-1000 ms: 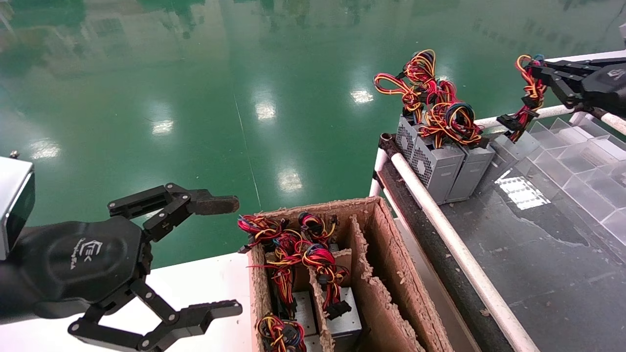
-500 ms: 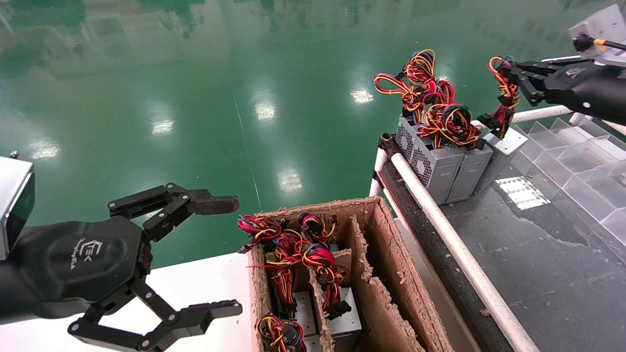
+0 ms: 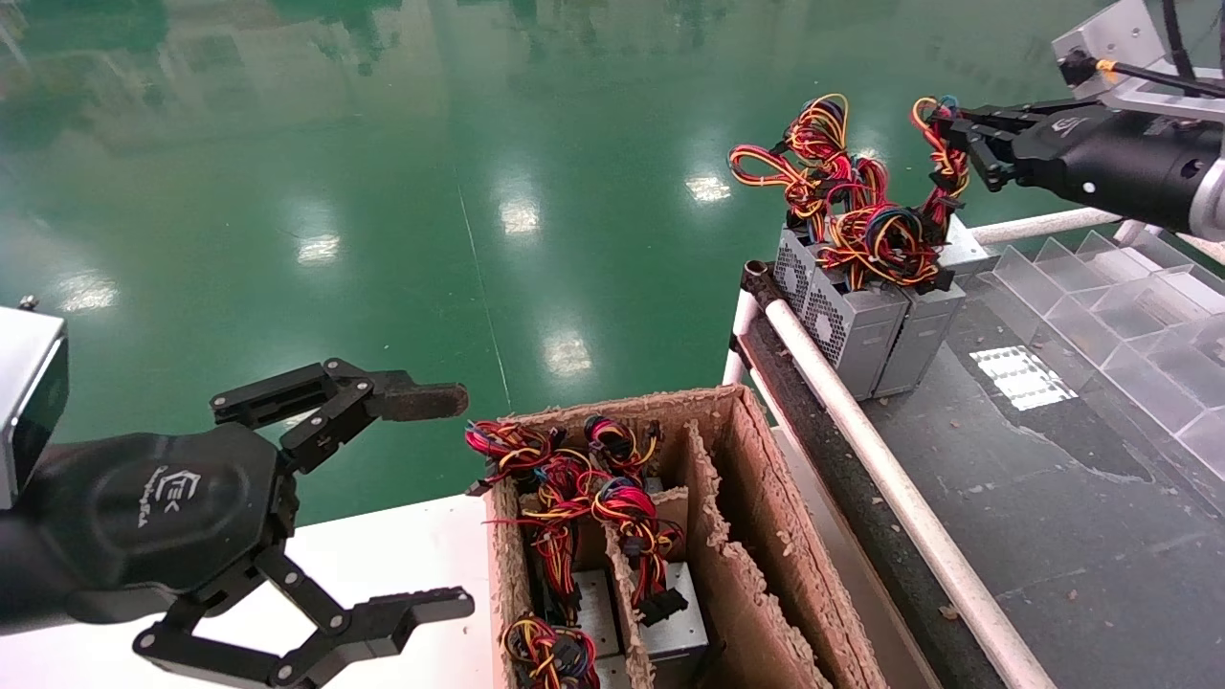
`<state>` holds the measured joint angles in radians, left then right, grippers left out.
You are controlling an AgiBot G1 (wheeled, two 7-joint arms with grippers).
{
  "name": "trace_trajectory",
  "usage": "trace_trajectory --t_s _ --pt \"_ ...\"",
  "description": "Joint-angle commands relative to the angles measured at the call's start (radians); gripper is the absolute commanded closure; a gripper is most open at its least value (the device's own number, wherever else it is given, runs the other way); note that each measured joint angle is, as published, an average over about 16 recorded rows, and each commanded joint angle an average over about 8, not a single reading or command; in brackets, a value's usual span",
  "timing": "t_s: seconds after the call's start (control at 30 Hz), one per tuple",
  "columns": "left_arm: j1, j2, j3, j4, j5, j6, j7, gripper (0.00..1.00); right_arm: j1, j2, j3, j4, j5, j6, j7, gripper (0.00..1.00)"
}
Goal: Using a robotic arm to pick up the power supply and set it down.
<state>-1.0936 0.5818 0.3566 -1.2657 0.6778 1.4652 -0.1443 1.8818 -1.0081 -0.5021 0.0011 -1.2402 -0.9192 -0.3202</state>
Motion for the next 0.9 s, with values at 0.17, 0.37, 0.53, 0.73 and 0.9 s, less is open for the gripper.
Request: trace_trajectory --t_s 0.17,0.37,0.53,0.73,0.9 --pt "0.0 0.0 0.0 0.0 0.0 0.0 0.0 0.0 -0.004 -0.007 -0.003 -0.002 -0.004 0.001 0.0 0.95" --pt "0.0 0.0 0.0 0.0 0.0 0.0 0.0 0.0 -0.005 -0.007 -0.003 -0.002 -0.004 -0.004 0.002 0.2" --pt "0.0 0.0 0.0 0.0 0.0 0.0 0.0 0.0 -0.005 -0.008 -0.004 -0.002 -0.005 -0.007 0.004 0.0" --pt "0.0 0.0 0.0 0.0 0.0 0.0 0.0 0.0 -0.004 -0.007 -0.003 -0.001 -0.004 -0.012 0.005 0.0" --pt "0.0 0.0 0.0 0.0 0.0 0.0 0.0 0.0 0.0 -0.003 -0.001 0.002 -0.002 -0.019 0.004 0.0"
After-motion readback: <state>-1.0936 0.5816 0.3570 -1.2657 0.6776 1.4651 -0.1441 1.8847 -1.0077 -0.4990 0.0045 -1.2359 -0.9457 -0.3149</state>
